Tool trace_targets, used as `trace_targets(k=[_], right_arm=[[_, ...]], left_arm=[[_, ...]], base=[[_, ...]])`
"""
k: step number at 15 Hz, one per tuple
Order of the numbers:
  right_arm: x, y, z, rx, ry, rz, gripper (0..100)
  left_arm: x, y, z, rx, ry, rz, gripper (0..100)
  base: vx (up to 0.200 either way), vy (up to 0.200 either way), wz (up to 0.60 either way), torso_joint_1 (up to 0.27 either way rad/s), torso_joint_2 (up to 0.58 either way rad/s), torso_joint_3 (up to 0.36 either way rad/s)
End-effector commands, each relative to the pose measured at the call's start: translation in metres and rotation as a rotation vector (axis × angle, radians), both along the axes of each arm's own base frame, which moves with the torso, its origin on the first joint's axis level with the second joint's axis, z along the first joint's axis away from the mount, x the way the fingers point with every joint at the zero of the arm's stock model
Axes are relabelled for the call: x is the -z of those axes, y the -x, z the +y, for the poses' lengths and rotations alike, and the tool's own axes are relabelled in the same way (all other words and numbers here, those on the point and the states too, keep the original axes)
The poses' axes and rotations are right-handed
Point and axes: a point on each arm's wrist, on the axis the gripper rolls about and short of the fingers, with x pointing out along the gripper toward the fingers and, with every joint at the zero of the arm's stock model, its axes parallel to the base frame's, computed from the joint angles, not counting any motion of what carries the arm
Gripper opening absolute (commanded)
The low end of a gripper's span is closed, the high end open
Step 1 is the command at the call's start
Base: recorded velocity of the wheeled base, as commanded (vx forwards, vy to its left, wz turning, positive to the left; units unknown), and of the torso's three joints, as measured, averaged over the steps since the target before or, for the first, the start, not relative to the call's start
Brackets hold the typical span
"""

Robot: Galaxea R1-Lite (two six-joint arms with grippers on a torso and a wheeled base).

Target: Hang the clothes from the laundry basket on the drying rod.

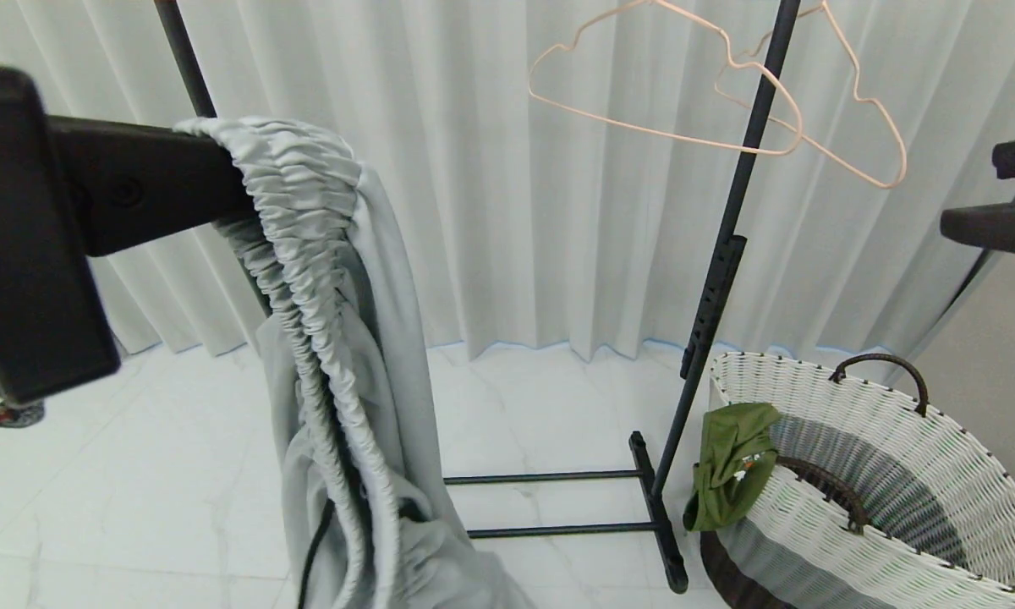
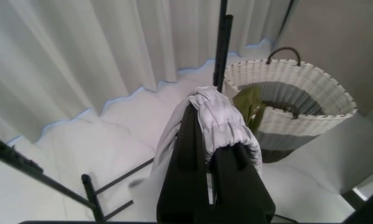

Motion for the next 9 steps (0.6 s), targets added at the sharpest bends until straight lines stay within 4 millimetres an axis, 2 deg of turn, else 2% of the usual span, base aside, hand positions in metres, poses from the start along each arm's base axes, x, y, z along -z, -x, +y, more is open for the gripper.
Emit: trace_targets(k=[1,4,6,9], right_arm=[[0.004,0.003,-0.010,0.076,0.024,0.003,100],[0.021,0.002,-0.031,0.356,0.214,0.078,100],[0.022,-0.001,-0.041,0.456,0.215,0.089,100],[0.024,-0.010,-0.052,0.595,0.235,0.105,100]], left_arm=[[0.002,0.000,0.002,-0.018,-0.006,-0.002,0],[0.003,-0.012,0.014,-0.125,-0.041,-0.019,0],[0.000,-0.023,0.032,-0.226,-0.123,-0.073,0],[-0.001,-0.023,0.046,-0.256,-0.125,-0.083,0]], base=[[0.000,0.000,0.00,0.000,0.00,0.000],[0.000,0.000,0.00,0.000,0.00,0.000],[0.000,0.000,0.00,0.000,0.00,0.000],[0.000,0.000,0.00,0.000,0.00,0.000]])
